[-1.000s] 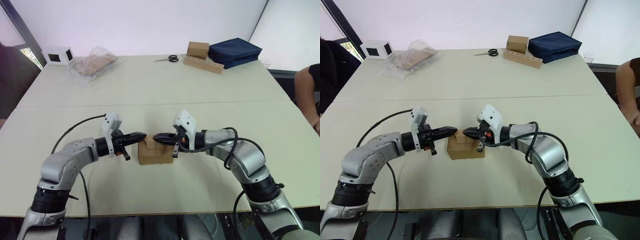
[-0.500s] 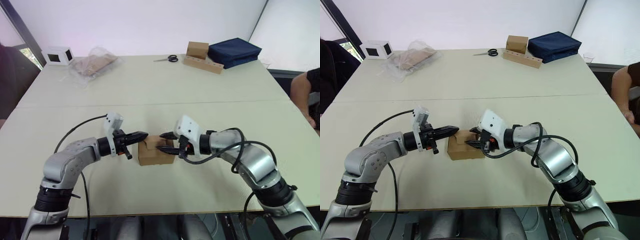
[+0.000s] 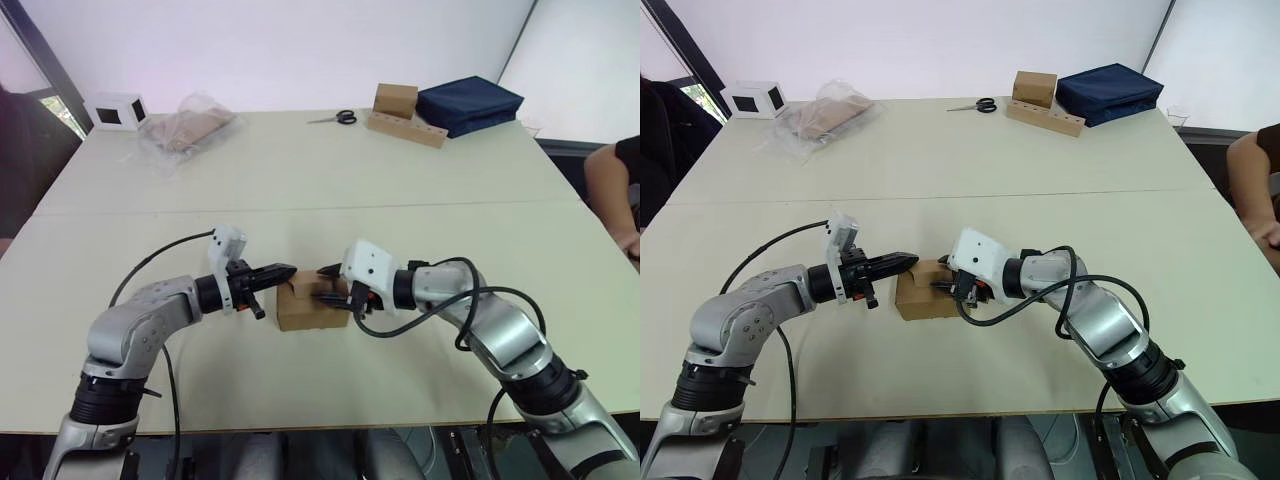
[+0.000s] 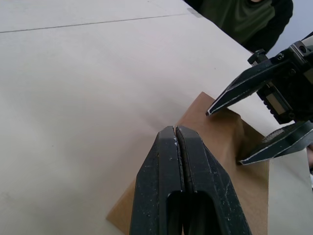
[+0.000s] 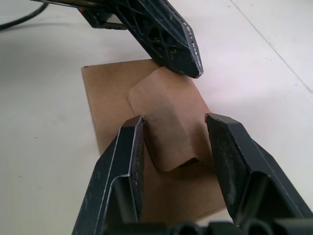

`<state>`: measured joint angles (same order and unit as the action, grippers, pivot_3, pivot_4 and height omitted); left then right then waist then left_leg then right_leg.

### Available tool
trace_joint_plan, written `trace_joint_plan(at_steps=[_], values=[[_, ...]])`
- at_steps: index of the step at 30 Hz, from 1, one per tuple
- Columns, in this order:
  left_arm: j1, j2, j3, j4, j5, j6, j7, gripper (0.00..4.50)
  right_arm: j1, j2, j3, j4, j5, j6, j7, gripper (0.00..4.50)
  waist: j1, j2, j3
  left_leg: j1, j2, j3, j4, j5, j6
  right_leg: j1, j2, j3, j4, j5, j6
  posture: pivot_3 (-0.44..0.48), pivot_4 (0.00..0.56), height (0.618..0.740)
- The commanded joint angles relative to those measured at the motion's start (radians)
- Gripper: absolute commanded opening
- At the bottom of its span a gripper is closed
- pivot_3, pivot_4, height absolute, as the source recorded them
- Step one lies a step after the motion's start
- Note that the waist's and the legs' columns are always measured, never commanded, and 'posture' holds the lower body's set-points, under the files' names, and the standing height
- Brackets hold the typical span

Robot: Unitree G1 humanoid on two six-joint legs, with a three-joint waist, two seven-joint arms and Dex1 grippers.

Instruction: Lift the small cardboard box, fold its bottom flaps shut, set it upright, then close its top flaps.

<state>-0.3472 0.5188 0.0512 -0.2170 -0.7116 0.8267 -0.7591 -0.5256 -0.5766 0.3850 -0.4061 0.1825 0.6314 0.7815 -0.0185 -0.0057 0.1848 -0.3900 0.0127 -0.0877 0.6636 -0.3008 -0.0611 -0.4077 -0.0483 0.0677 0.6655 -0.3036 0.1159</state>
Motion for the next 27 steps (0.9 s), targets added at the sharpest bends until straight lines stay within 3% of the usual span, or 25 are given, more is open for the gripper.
trace_joint_plan(at_steps=[1,27], values=[[0.021,-0.003,-0.004,-0.037,-0.012,0.008,0.000,0.00,-0.016,0.004,0.001,0.012,-0.048,-0.032,-0.018,1.96,0.001,0.000,0.000,0.000,0.000,0.000,0.000,0.000,0.000,0.000,0.000,0.000,0.000,0.000,0.000,0.000,0.150,0.740],[0.025,-0.002,-0.029,-0.031,0.035,-0.021,0.003,0.00,-0.015,0.050,-0.013,0.004,-0.034,-0.003,0.004,1.96,0.002,0.000,0.000,0.000,0.000,0.000,0.000,0.000,0.000,0.000,0.000,0.000,0.000,0.000,0.000,0.000,0.150,0.740]])
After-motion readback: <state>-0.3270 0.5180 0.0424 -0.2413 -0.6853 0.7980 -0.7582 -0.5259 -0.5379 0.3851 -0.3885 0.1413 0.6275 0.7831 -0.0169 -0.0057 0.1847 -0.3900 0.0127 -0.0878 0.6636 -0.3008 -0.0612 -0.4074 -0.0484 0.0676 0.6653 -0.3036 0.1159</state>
